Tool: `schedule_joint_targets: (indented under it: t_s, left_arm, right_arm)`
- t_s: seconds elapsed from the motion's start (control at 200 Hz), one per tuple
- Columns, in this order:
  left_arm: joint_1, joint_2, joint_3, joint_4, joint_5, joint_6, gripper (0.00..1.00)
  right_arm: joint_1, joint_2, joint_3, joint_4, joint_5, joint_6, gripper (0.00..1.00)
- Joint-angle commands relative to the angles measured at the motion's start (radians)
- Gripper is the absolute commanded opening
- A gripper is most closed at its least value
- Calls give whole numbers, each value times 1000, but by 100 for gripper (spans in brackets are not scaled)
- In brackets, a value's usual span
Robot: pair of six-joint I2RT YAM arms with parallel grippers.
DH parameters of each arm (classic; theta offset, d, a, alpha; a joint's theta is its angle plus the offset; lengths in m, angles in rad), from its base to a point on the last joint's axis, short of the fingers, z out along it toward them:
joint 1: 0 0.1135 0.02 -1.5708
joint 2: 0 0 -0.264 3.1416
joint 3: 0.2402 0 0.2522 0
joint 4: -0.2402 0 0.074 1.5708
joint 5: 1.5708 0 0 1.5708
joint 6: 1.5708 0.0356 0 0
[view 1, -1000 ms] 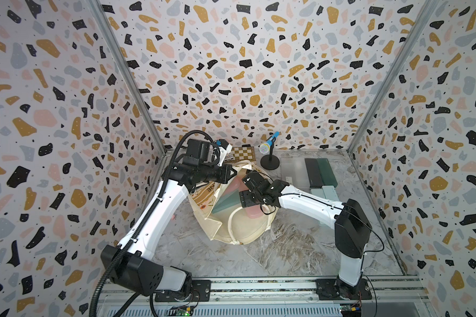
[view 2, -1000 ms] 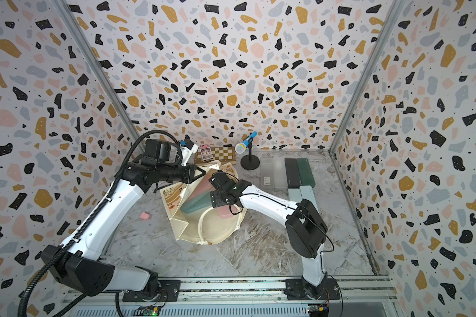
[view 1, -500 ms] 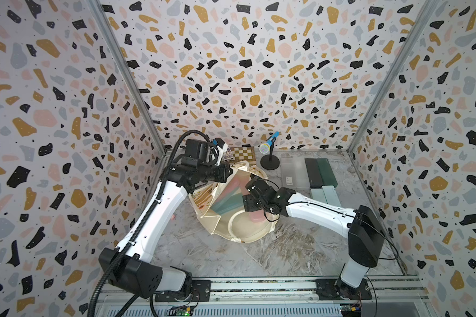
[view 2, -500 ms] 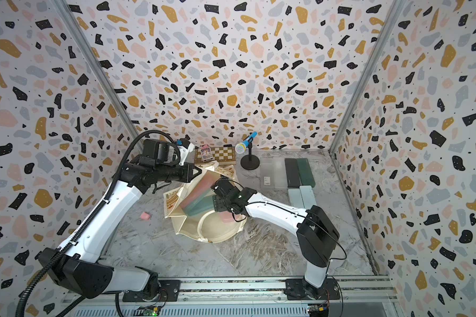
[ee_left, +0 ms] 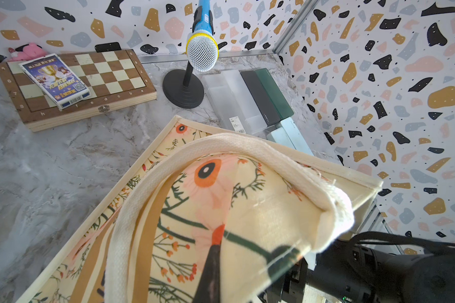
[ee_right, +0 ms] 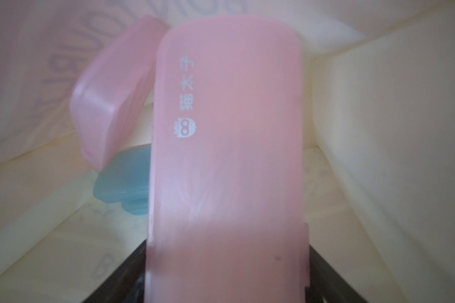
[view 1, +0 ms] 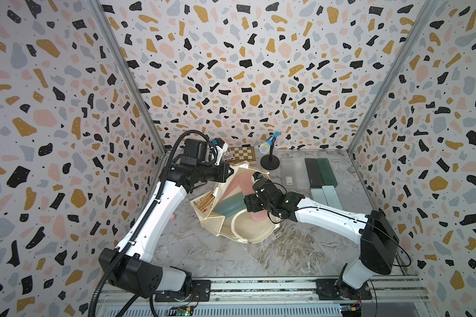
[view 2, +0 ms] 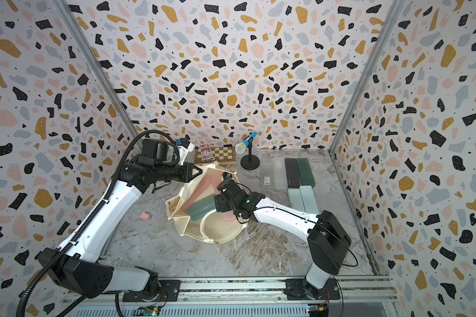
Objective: Take out the pencil case from the canvas bag
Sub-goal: Place the pencil case at the center of the board.
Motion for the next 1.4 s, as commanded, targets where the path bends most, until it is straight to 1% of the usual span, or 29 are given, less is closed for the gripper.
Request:
schedule_joint_targets:
  t_s: [0.0,0.085,0.2,0.315,0.436,0.546,0.611,0.691,0.986,1.287,1.397]
  left_arm:
    - [13,-15,1,32,24,4,0]
    - [9,-14,0,31,25,8,0]
    - [-8,-13,1,32,44,19,0]
    - [-21,-17,3,30,57,33,0]
    - [-23,-24,-2,27,46,41,0]
    - [-22,-21,3,16,11,43,0]
    - [-22,-23,4,8,-26,43,0]
    - [-23,-24,8,-1,-79,41,0]
    - [-21,-26,15,-17,-238,17,0]
    - [-16,-7,64,-34,-330,-18,0]
    - [-14,2,92,-46,-364,-19,0]
  right_arm:
    - [-3,-22,71,41,-65,-34,71]
    - [-3,-5,125,-2,-81,-18,71]
    - [-17,35,192,-66,-99,38,71]
    - [-38,67,215,-46,-178,60,70]
    - [-40,72,249,-43,-205,57,71]
    - [-40,69,314,-111,-195,41,71]
    - [-40,62,352,-163,-184,31,71]
    - [-40,36,362,-202,-177,25,71]
    - [-37,-112,250,-228,-190,18,71]
    - [-32,-257,95,-184,-207,-12,70]
    - [-32,-304,65,-178,-195,-15,70]
